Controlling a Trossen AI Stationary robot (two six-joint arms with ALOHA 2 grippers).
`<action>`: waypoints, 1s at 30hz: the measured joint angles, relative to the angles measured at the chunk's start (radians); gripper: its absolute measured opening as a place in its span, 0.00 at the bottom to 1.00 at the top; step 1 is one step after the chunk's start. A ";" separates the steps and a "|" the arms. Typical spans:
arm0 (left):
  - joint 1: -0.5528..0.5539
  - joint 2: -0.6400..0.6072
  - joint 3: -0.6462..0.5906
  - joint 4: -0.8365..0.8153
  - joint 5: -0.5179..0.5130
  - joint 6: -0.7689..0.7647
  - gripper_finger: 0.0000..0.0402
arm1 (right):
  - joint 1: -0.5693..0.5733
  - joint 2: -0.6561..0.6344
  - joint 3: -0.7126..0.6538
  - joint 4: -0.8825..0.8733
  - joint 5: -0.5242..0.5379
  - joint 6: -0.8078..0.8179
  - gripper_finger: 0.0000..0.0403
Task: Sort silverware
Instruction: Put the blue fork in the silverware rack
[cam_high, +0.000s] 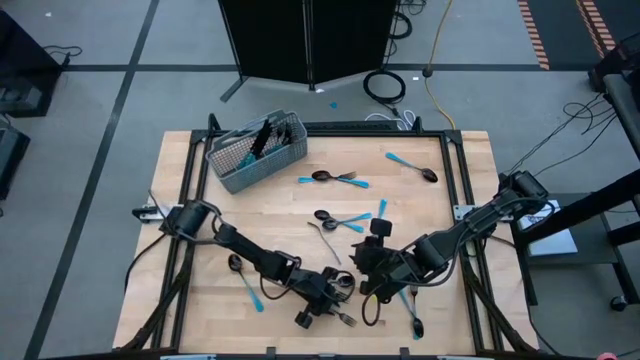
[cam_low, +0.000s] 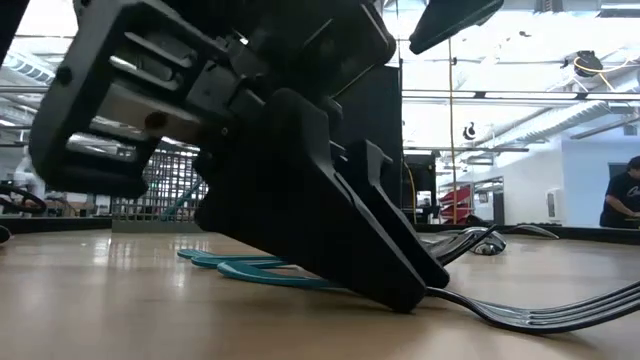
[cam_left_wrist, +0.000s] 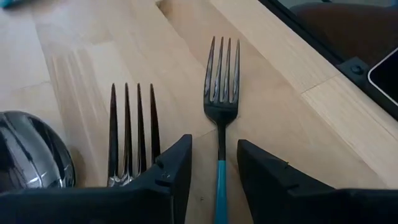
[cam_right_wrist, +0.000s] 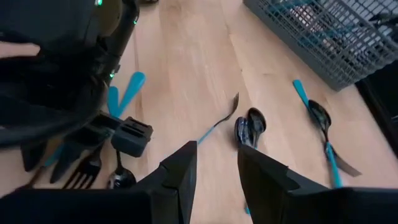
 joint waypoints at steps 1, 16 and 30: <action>-0.001 -0.001 0.001 -0.011 0.000 -0.005 0.30 | 0.001 0.000 0.000 0.000 0.000 0.016 0.27; -0.031 -0.033 -0.005 -0.059 -0.001 -0.001 0.01 | 0.055 0.000 0.000 -0.007 0.010 0.179 0.27; -0.144 -0.333 -0.013 -0.277 -0.331 0.078 0.00 | 0.140 -0.082 0.001 -0.238 0.290 0.481 0.17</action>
